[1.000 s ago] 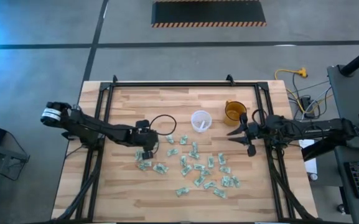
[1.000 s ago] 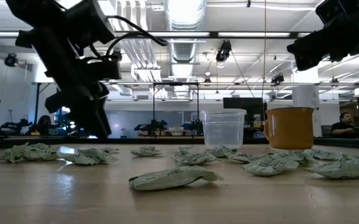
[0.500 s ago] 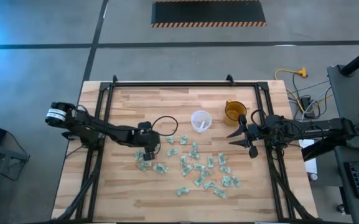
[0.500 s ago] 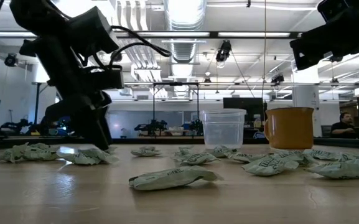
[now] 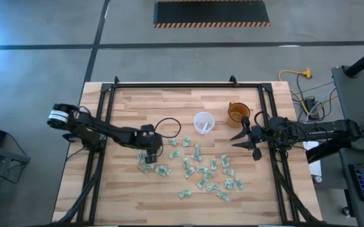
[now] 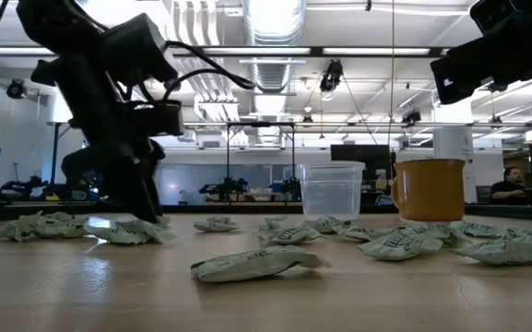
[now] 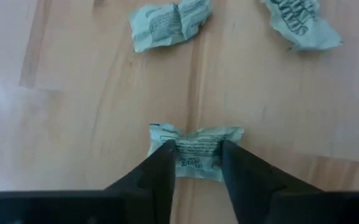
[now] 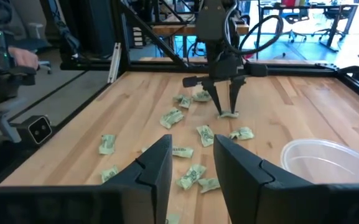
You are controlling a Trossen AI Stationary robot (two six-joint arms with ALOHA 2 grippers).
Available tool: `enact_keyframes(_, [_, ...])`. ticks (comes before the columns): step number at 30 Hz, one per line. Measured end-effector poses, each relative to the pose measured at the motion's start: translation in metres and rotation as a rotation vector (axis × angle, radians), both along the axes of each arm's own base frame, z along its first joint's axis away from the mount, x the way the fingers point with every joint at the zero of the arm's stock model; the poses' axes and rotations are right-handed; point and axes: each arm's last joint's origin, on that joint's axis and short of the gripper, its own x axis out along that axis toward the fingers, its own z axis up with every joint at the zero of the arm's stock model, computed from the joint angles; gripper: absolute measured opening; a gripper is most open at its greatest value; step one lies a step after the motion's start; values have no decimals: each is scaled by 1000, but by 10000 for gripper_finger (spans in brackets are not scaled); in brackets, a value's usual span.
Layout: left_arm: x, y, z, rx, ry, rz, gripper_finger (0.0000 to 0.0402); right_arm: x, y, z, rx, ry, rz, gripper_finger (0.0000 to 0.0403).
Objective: Pick and place Stevia / Truvia into bins
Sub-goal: Put the green stevia packet into the transparent bin
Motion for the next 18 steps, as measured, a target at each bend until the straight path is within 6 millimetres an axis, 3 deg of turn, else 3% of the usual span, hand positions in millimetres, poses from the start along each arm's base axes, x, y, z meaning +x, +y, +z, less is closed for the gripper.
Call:
enact_keyframes(10, [0,0,7,3,-33,-8,9,0,0,0,0,2,-2,103])
enact_keyframes(18, [17,-1,22,96,-191,-87,6,0,0,0,0,2,-2,95])
